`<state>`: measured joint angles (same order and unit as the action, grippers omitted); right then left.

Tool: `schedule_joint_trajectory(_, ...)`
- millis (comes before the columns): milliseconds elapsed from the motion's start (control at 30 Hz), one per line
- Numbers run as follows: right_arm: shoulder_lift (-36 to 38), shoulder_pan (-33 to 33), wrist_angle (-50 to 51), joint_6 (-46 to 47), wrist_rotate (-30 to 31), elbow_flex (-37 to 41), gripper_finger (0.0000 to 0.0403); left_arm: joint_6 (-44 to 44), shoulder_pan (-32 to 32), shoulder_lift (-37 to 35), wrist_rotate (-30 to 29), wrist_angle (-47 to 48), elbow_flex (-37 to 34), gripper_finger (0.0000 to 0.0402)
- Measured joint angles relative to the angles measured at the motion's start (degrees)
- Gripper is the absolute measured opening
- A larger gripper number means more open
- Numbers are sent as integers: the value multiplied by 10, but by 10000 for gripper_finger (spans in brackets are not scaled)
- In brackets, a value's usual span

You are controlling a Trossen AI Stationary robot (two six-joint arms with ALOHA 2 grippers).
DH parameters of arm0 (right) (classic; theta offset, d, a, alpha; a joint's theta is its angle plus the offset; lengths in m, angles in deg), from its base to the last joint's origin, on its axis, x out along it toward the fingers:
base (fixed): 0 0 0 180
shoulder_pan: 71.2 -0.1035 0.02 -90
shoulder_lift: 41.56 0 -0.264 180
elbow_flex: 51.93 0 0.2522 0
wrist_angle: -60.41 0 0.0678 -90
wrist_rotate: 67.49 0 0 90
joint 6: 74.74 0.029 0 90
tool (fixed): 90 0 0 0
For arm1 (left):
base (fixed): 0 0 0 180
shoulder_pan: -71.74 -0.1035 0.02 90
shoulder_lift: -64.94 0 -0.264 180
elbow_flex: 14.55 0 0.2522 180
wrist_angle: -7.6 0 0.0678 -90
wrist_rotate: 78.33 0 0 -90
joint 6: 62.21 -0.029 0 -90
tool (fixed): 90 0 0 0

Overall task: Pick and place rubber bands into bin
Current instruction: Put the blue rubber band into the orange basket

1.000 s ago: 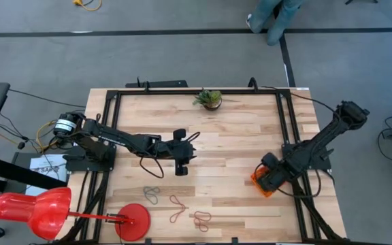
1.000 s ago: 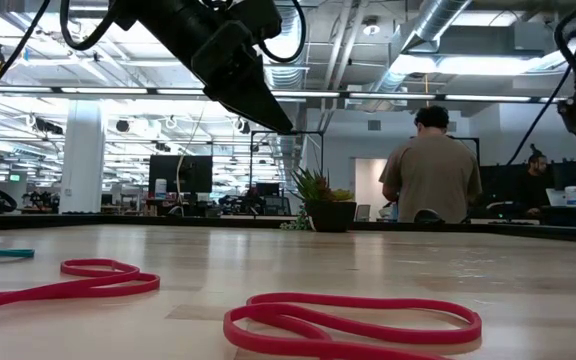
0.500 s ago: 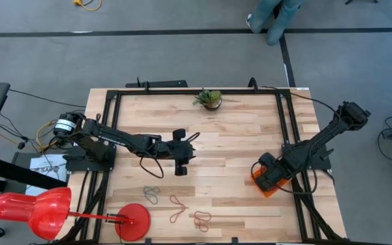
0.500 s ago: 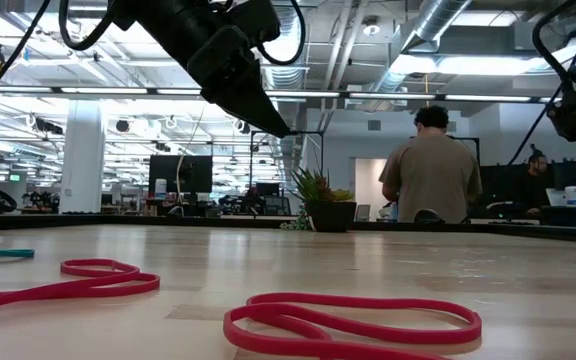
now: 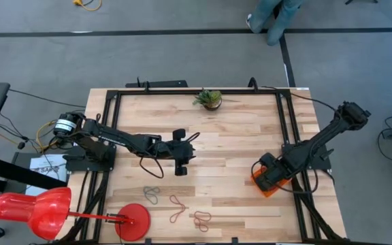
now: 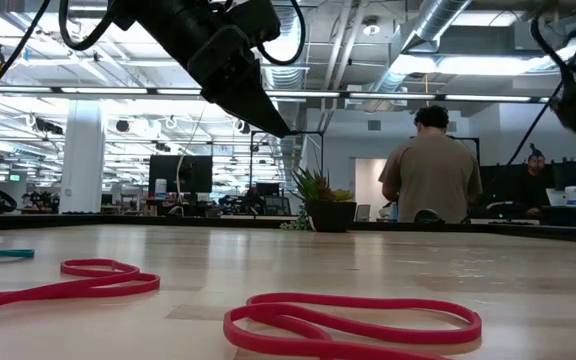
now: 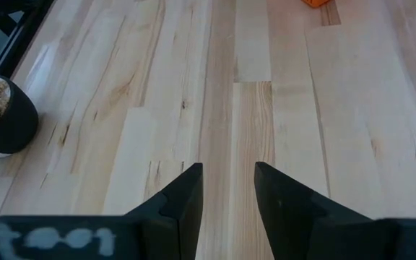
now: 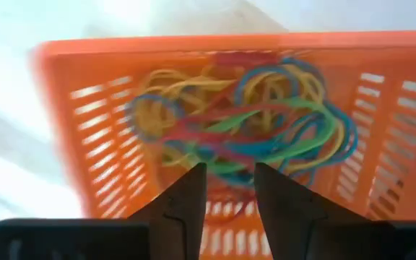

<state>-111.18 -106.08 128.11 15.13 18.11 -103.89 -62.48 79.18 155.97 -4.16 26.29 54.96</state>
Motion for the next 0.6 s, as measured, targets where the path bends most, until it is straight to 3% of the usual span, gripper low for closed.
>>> schedule_joint_trajectory(100, 0, -5, 44, 1, 11, -47, 112, 0, 0, 0, 0, 0, 0, 116)
schedule_joint_trajectory(267, 1, -18, 103, -19, 110, -113, 111, 14, 0, 0, 0, 0, 0, 116)
schedule_joint_trajectory(400, 1, -25, 74, -85, 159, -124, 112, 13, 0, 0, 0, 9, 0, 116)
schedule_joint_trajectory(500, 0, -34, 14, -85, 189, -116, 111, 4, 0, 0, 0, 17, 0, 116)
schedule_joint_trajectory(600, 0, -42, -39, -109, 276, -105, 112, 18, 0, 0, -1, 24, 0, 116)
